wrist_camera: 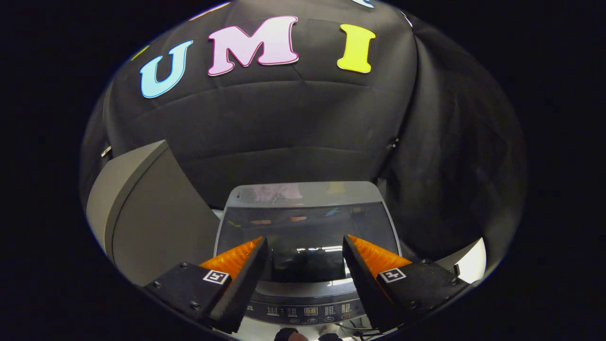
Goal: Put the clothes into the washing machine and then close the washing machine lid.
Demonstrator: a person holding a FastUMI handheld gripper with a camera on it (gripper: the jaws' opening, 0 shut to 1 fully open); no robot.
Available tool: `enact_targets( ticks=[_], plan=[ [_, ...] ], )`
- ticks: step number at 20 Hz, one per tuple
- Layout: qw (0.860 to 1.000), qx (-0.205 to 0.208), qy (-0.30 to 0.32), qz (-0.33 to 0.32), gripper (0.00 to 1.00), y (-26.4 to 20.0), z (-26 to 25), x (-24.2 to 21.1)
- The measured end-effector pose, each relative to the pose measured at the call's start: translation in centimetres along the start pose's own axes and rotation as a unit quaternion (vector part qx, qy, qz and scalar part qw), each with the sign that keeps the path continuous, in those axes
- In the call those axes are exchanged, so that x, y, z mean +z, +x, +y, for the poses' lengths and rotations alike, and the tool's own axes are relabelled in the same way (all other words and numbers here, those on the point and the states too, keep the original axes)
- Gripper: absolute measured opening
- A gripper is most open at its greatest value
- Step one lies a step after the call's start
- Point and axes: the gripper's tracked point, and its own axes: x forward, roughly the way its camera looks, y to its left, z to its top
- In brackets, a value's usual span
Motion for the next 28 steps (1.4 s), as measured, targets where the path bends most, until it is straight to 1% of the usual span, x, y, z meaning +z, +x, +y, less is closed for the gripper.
enact_targets(
  ticks=[6, 12, 14, 17, 19, 21, 24, 28],
  plan=[
    [1.0, -0.006, 0.01, 0.026, 0.99, 0.2, -1.1, -2.8],
    [0.998, -0.008, -0.003, 0.057, 0.99, 0.5, -1.6, -5.9],
    [0.998, -0.006, -0.007, 0.054, 0.99, 0.1, -1.7, -5.9],
    [1.0, -0.007, -0.014, 0.017, 0.99, -1.8, -1.5, -3.0],
    [1.0, 0.004, -0.01, -0.023, 0.99, -3.9, -0.7, 0.0],
    [0.997, 0.024, -0.007, -0.068, 0.99, -6.6, 0.5, 3.1],
    [0.989, 0.037, -0.004, -0.143, 0.99, -10.7, 1.5, 7.5],
    [0.971, 0.049, 0.005, -0.233, 0.99, -16.4, 2.4, 12.5]
  ],
)
